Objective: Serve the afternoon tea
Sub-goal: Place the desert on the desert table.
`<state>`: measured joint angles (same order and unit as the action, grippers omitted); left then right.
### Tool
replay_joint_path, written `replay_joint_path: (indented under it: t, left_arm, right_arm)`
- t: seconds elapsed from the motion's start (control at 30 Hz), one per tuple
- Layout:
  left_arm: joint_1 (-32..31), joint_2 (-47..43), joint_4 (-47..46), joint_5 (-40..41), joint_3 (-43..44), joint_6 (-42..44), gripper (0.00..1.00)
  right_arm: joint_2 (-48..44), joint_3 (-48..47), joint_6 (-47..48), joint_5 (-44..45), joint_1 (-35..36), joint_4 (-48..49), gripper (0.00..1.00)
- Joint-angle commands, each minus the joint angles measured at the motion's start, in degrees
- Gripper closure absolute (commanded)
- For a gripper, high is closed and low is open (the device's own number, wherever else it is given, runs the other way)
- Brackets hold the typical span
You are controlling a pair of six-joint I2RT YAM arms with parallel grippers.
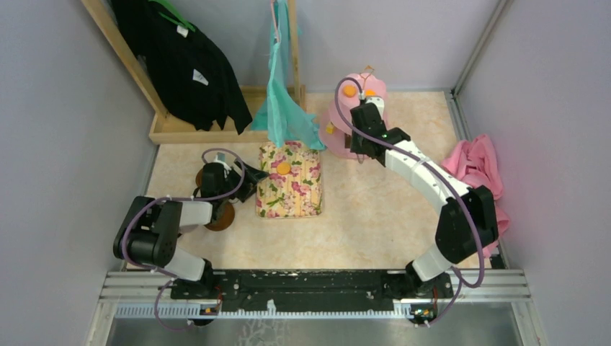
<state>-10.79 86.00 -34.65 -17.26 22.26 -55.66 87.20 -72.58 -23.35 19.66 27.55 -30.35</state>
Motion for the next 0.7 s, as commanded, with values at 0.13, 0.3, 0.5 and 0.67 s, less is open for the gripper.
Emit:
replay_joint_path:
  t: [0.13, 0.3, 0.5, 0.67]
  left_arm:
    - [-0.2, 2.9, 0.7, -0.2, 1.3, 0.3, 0.15]
    - [-0.2, 3.6, 0.3, -0.3, 1.3, 0.3, 0.15]
    - [-0.3, 3.0, 0.4, -0.2, 1.2, 0.1, 0.15]
    - [-0.3, 2.6, 0.5, -0.1, 0.7, 0.2, 0.15]
  right_arm:
    - [2.6, -5.0, 1.2, -2.0, -2.0, 3.4, 0.8]
    - [3.6, -5.0, 1.2, -3.1, -2.7, 3.6, 0.73]
    - [3.8, -5.1, 1.2, -3.8, -3.1, 3.6, 0.66]
    - [3.4, -5.0, 1.2, -3.9, -3.2, 3.4, 0.62]
